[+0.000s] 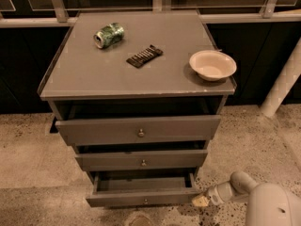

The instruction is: Close bottom drawer

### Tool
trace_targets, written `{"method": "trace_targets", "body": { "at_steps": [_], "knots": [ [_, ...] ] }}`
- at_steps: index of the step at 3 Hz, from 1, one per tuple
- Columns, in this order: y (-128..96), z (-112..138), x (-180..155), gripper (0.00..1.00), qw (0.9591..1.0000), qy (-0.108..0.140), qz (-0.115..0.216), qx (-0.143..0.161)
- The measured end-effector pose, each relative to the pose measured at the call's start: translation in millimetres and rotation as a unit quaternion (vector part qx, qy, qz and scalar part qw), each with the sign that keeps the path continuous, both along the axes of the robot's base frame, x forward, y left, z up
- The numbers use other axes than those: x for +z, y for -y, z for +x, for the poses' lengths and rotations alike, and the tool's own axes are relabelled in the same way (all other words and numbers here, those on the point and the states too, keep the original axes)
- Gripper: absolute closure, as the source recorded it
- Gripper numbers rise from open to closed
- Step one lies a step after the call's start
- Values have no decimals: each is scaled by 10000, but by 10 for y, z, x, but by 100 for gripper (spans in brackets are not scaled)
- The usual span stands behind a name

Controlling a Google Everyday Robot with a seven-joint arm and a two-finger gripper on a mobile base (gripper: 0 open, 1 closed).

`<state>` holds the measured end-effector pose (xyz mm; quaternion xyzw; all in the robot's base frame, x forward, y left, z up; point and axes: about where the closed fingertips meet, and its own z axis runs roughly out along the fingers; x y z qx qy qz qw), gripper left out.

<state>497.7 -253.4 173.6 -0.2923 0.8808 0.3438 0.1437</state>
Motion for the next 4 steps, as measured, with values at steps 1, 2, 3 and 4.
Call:
{"method": "trace_targets", "body": {
  "at_steps": [1, 2, 3, 4],
  "knots": [
    [-27, 53, -2, 100, 9997, 76, 94, 221],
    [-18, 221, 17, 100, 9988, 215, 170, 394],
    [-19, 223, 18, 100, 9987, 233, 180, 404],
    [61, 495, 68, 100, 9979, 612, 184, 132]
  ]
}}
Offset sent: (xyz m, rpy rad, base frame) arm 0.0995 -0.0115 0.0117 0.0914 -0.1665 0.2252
